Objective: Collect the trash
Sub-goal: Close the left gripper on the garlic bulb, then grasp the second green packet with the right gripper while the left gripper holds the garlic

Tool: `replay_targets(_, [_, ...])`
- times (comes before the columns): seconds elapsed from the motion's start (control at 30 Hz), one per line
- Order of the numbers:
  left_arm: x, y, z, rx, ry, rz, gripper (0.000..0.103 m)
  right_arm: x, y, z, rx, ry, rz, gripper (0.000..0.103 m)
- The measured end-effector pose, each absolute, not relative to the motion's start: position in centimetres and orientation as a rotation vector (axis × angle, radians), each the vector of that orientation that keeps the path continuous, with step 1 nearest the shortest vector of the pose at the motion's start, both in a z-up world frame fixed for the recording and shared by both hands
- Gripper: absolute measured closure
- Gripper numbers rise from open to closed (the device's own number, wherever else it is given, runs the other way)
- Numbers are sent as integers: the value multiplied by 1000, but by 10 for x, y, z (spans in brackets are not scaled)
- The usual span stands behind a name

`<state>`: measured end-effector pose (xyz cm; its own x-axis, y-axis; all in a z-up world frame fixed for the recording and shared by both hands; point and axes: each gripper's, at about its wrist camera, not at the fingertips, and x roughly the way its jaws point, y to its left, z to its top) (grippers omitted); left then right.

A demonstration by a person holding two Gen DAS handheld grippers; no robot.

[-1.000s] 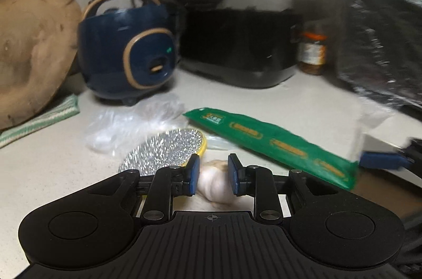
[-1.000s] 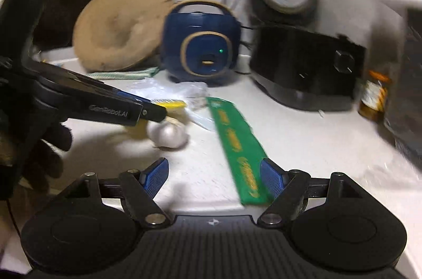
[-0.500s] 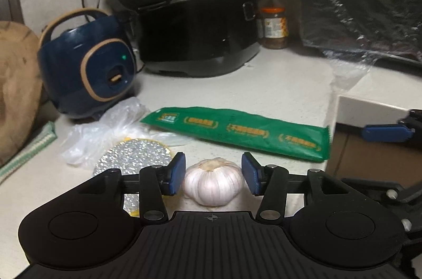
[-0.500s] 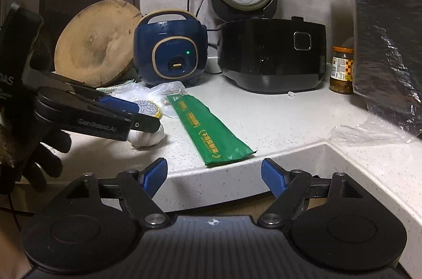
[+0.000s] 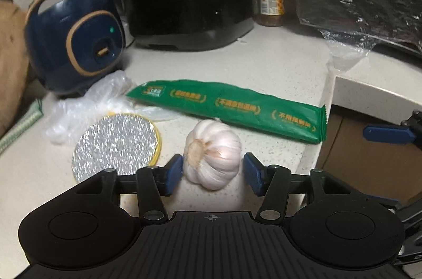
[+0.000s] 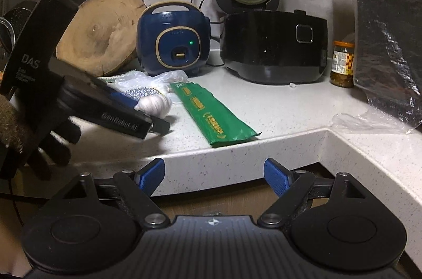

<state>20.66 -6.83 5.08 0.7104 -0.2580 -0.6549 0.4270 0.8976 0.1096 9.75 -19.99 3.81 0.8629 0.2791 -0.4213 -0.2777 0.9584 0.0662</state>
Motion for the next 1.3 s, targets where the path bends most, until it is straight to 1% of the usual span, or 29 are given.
replay_targets(0.13, [206,-65,53,259,657,-376,46,99,-198,36,5,449,289,20])
replay_targets(0.33, [213,-60,51,214,668,-409,48,100,-197,30,8,468,290,20])
replay_targets(0.43, [213,-60,53,188,636,-424,48,100,-196,27,11,480,291,20])
replay_targets(0.53, [211,-61,58,170,608,-451,50,98,-195,24,12,490,298,20])
replay_targets(0.63, [209,-57,61,132,633,-458,52,95,-195,23,11,493,299,20])
replay_targets(0.7, [204,-49,63,99,639,-456,53,94,-194,23,1,493,298,20])
replay_targets(0.83, [182,-18,69,22,586,-419,68,92,-193,29,-19,477,295,20])
replay_targets(1.1, [161,61,53,-222,529,-307,68,114,-172,47,-93,445,309,19])
replay_targets(1.17, [162,67,51,-274,521,-327,68,124,-164,53,-101,429,312,19])
replay_targets(1.3, [163,62,53,-266,486,-380,69,153,-152,62,-109,433,287,19])
